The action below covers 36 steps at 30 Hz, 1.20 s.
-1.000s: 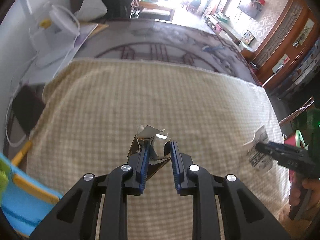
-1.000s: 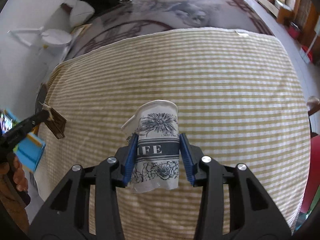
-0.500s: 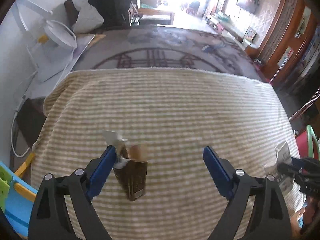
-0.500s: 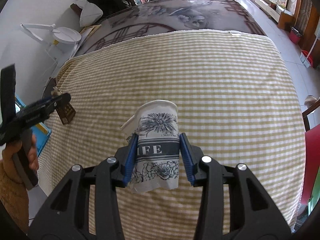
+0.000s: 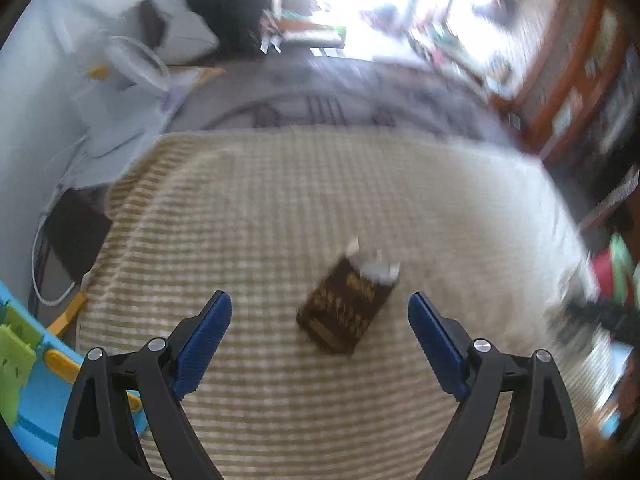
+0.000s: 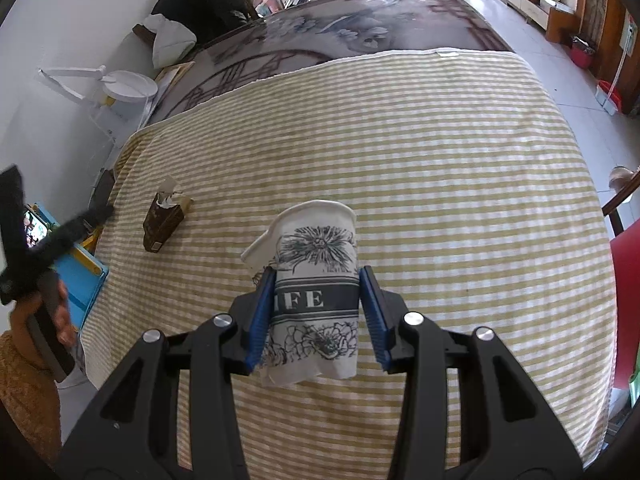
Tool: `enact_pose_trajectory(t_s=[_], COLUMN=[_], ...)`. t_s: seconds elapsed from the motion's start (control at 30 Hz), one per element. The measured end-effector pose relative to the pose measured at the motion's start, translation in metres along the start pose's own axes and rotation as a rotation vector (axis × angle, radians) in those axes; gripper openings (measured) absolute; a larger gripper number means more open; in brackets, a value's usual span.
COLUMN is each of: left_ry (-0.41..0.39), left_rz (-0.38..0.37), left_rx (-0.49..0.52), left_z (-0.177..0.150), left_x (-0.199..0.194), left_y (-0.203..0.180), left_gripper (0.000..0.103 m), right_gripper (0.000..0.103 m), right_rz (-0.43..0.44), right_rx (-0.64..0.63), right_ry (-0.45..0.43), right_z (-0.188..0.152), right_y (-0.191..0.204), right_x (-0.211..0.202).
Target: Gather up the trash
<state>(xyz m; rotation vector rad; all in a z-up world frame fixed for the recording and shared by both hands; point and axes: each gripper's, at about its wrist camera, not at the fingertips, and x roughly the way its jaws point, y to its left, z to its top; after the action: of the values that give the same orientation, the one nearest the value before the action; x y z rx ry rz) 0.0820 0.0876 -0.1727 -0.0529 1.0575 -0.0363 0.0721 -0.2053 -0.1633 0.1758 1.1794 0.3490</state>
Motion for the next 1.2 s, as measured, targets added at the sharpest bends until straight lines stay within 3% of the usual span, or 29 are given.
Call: enact_pose_trajectory(t_s=[0.1, 0.2, 0.37, 0.43, 0.77, 1.2], left_ry=[0.02, 0.059, 0.087, 0.085, -0.134, -0.186], left_rz=[0.071, 0.056, 0.106, 0.072, 0.006, -0.008], left_rx=[0.088, 0.105, 0.089, 0.048, -0.068, -0.081], left_z=[-0.004, 0.0, 0.002, 0.004, 0.014, 0.0], left_x=[0.015, 0.037, 0.057, 0.051, -0.044, -0.095], left_y=[-0.019, -0.031, -0.035, -0.033, -0.058, -0.124], left_gripper=[0.086, 0.083, 0.056, 0.047, 0.046, 0.046], right_gripper=[0.041, 0.042, 0.041, 0.041, 0.041, 0.041], right_rz=[-0.012, -0.027, -0.036, -0.038, -0.027, 0.048], right_rx=[-0.001, 0.008, -0.022, -0.035, -0.145, -0.199], right_ry=[0.003, 0.009, 0.001, -0.017, -0.186, -0.307], right_z=[0.0, 0.0, -0.003, -0.001, 0.013, 0.011], right_y=[0.001, -0.002, 0.001, 0.003, 0.022, -0.004], right_x=[0.0, 0.002, -0.004, -0.009, -0.059, -0.115])
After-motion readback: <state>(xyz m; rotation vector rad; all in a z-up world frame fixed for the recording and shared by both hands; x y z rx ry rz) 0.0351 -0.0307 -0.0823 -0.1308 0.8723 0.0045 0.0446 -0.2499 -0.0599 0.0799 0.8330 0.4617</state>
